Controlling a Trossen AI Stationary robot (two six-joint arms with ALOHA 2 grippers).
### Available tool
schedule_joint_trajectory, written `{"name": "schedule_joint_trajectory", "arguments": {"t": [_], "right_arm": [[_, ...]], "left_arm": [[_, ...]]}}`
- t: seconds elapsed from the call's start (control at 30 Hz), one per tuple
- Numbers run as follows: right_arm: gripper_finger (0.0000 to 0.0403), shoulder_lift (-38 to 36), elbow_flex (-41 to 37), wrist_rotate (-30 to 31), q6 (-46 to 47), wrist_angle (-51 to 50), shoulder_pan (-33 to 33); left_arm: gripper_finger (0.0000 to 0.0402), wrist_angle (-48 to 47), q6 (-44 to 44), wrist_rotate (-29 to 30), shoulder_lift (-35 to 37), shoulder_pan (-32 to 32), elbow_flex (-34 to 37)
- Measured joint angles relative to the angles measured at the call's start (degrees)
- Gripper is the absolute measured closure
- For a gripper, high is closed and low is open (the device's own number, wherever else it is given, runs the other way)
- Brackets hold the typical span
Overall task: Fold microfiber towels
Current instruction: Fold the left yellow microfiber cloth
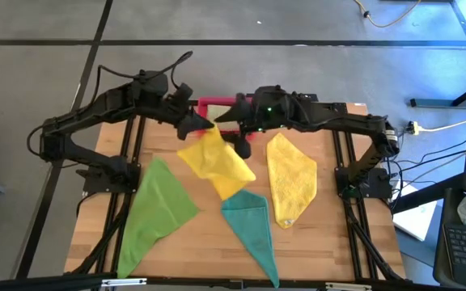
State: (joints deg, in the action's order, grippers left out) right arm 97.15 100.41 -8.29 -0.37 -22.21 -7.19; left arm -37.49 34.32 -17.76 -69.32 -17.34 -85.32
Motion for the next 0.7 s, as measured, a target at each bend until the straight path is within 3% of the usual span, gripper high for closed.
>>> {"name": "schedule_joint_trajectory", "arguments": {"t": [0.2, 0.4, 0.7], "right_arm": [[0.0146, -4.29, 0.23, 7.27, 1.45, -2.81, -0.27], [0.0146, -7.81, 0.27, 17.71, 0.38, -2.94, 2.39], [0.0146, -3.38, -1.15, 18.72, -1.39, -1.58, 6.77]], "left_arm": [[0.0401, -0.03, 1.21, 11.87, 1.15, -2.01, 0.02], [0.0401, 4.94, 4.47, 16.78, 3.06, -3.84, 0.04], [0.0401, 21.63, 7.13, 20.21, 3.85, -4.2, 0.02]]}}
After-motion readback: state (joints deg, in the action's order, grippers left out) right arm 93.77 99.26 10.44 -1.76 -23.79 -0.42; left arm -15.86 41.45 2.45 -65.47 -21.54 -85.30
